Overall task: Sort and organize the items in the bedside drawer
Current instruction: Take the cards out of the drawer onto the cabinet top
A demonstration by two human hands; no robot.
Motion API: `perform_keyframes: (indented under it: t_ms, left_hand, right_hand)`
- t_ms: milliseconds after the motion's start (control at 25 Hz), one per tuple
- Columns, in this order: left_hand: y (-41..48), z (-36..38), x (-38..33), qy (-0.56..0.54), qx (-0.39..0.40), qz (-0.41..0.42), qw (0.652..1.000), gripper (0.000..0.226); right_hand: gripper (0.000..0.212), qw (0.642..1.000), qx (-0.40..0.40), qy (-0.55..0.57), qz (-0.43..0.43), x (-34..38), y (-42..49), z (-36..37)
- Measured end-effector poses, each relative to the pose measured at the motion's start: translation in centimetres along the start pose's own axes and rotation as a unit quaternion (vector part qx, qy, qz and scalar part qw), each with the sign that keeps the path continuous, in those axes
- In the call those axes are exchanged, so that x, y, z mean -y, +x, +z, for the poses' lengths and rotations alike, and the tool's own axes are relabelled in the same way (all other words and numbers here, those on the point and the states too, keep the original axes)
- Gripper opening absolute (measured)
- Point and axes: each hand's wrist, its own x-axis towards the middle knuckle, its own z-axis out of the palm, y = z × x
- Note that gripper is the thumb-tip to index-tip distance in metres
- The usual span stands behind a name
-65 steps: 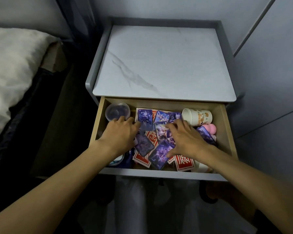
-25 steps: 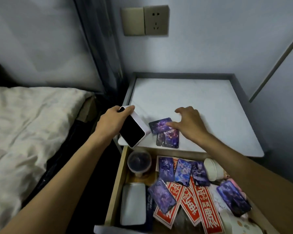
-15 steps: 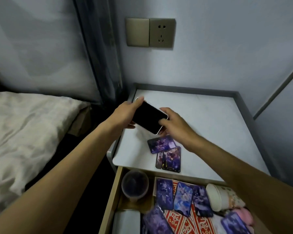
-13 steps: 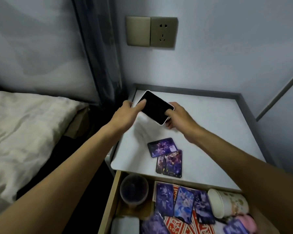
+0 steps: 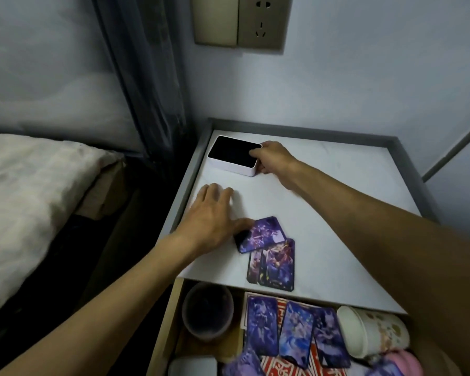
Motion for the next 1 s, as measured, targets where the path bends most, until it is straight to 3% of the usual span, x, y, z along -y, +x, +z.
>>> perform_keyframes:
  t_ms: [80,160,240,400,520,600,680,760,880,1000]
  left_hand:
    - [-2.0,1.0,-1.4,0.013,0.020,0.066,0.998,0.084]
    - [-4.0,2.3,-3.0,0.067,0.046,0.133,0.988,0.082]
    - [-4.7,3.5,-3.4,0.141,0.055,0.173,0.973,0.078]
    - [-4.6,3.1,-1.2,0.252,0.060,0.174,0.950,0.082]
    - [-5.7,2.1,-1.2,0.223,0.032,0.144,0.964,0.070]
    - [-8.2,1.6,-3.1,0.135,-0.055,0.166,0.975,0.064]
    - [-11.9,2.1,-5.5,0.102,-0.121,0.207,0.966,0.046]
    - [-15.3,3.9,-7.0,0.101,-0.073,0.227,0.966,0.039]
    - [-17.6,7.7,-6.7,0.174,0.120,0.171,0.962,0.063]
    - [-18.1,9.6,-5.4,0.229,0.178,0.120,0.949,0.081]
  right_hand:
    - [0.039,1.000,0.008,0.019,0.002,-0.7,-1.6,-0.7]
    - [0.048,0.999,0.003,0.043,0.001,-1.4,-5.1,-1.9]
    - [0.036,0.999,-0.011,0.017,-0.030,-2.4,-9.5,-3.3]
    - [0.016,0.991,-0.001,-0.067,-0.111,-6.3,-19.3,-5.8]
    - [0.010,0.983,0.015,-0.159,-0.089,-10.5,-25.4,-6.5]
    - [0.010,0.933,0.026,-0.353,-0.065,-13.2,-28.2,-6.4]
    - [0.031,0.857,0.035,-0.515,-0.013,-15.7,-30.3,-6.4]
    - [0.054,0.826,0.022,-0.562,0.045,-18.3,-31.3,-6.3]
    - [0.068,0.834,0.000,-0.549,0.059,-20.7,-31.6,-5.9]
    - [0.073,0.855,-0.010,-0.515,0.060,-21.5,-31.7,-5.8]
